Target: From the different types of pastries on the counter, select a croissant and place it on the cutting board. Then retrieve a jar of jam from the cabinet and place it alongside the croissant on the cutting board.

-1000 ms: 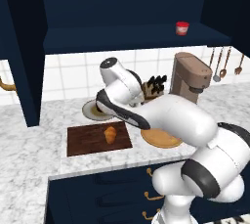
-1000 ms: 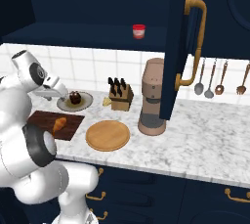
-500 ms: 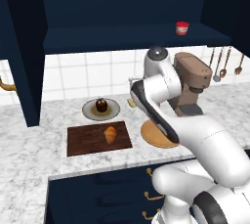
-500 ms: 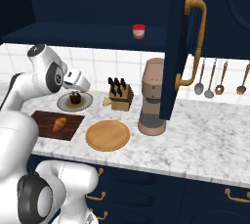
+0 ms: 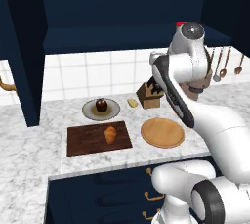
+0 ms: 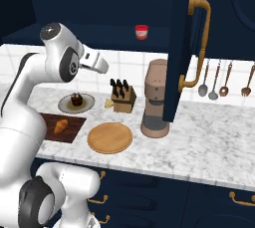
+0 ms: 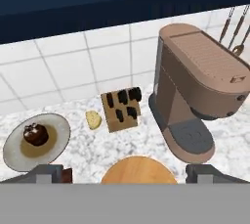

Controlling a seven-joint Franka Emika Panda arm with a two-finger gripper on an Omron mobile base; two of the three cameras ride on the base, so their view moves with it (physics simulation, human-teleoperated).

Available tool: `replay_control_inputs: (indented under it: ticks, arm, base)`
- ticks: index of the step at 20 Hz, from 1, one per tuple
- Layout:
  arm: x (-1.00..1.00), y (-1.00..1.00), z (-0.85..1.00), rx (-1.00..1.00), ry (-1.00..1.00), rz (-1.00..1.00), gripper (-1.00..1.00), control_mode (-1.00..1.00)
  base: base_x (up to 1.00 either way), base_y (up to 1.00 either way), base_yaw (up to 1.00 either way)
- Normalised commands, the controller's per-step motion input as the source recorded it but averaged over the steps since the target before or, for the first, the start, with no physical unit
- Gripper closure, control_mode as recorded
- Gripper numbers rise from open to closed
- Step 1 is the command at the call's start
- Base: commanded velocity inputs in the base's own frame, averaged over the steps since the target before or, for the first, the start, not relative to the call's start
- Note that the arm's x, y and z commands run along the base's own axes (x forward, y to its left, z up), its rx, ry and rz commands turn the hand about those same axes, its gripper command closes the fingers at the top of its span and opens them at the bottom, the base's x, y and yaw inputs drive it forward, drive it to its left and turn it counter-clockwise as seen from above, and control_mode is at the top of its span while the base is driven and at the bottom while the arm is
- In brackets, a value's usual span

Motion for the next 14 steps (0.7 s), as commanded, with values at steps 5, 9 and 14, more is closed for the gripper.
replay_control_inputs:
  ticks: [5,9,14]
  arm:
    - [0.0,-0.47,0.79,0.0,-0.38,0.0,-1.0,-1.0]
    - [0.05,-0.54,0.7,0.0,-0.29,0.0,-1.0,-1.0]
    - [0.48,-0.46,0.74,0.01,-0.02,0.01,-1.0,-1.0]
  base:
    - [0.0,0.0,0.0]
    - [0.0,0.0,0.0]
    - [0.0,0.0,0.0]
